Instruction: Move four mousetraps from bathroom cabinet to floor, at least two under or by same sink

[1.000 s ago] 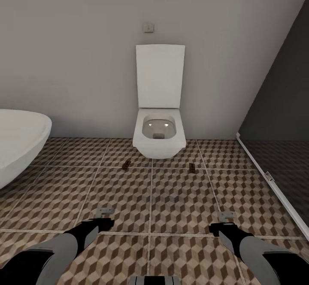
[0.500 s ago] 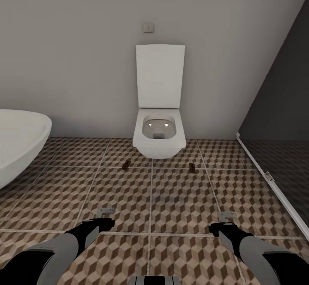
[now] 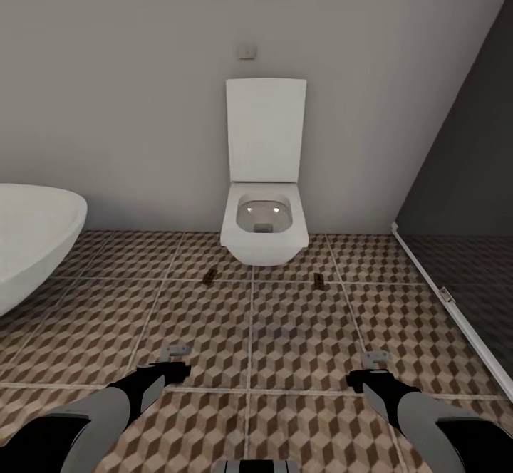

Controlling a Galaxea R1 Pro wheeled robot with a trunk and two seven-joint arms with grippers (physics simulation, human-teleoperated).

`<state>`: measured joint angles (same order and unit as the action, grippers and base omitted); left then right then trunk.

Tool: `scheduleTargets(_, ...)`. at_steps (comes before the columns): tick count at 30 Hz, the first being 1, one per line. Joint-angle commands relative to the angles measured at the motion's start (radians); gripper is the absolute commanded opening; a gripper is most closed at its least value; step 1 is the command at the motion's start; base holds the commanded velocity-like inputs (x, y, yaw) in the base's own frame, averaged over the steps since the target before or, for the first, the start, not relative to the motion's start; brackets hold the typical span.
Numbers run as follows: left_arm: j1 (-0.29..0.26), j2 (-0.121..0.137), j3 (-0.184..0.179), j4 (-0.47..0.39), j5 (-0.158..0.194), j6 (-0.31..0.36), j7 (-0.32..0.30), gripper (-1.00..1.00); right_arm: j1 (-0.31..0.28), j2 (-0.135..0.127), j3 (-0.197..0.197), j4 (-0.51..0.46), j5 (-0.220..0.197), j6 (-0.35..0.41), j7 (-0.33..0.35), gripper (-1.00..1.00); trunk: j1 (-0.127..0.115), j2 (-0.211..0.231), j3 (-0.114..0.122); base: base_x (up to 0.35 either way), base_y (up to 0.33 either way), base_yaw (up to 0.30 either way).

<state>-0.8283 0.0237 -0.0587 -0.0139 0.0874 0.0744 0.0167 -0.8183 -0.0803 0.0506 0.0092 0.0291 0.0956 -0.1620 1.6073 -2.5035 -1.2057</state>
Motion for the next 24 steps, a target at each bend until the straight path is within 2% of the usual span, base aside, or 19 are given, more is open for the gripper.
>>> scheduleTargets(1, 0.0, 0.0, -0.007, -0.001, 0.01, 0.005, 0.002, 1.0, -0.001, 0.0, 0.005, 0.001, 0.003, 0.004, -0.002, 1.0, -0.001, 0.0, 0.003, 0.0, 0.0, 0.0)
scheduleTargets(16, 0.0, 0.002, -0.006, -0.001, 0.012, 0.007, 0.002, 1.0, -0.001, 0.002, 0.006, 0.001, 0.003, 0.003, -0.004, 1.0, -0.007, 0.004, 0.061, 0.0, 0.0, 0.0)
scheduleTargets(24, 0.0, 0.002, -0.006, -0.001, 0.012, 0.007, 0.003, 1.0, -0.001, 0.002, 0.005, 0.001, 0.003, 0.003, -0.003, 1.0, -0.038, 0.06, 0.086, 0.0, 0.0, 0.0)
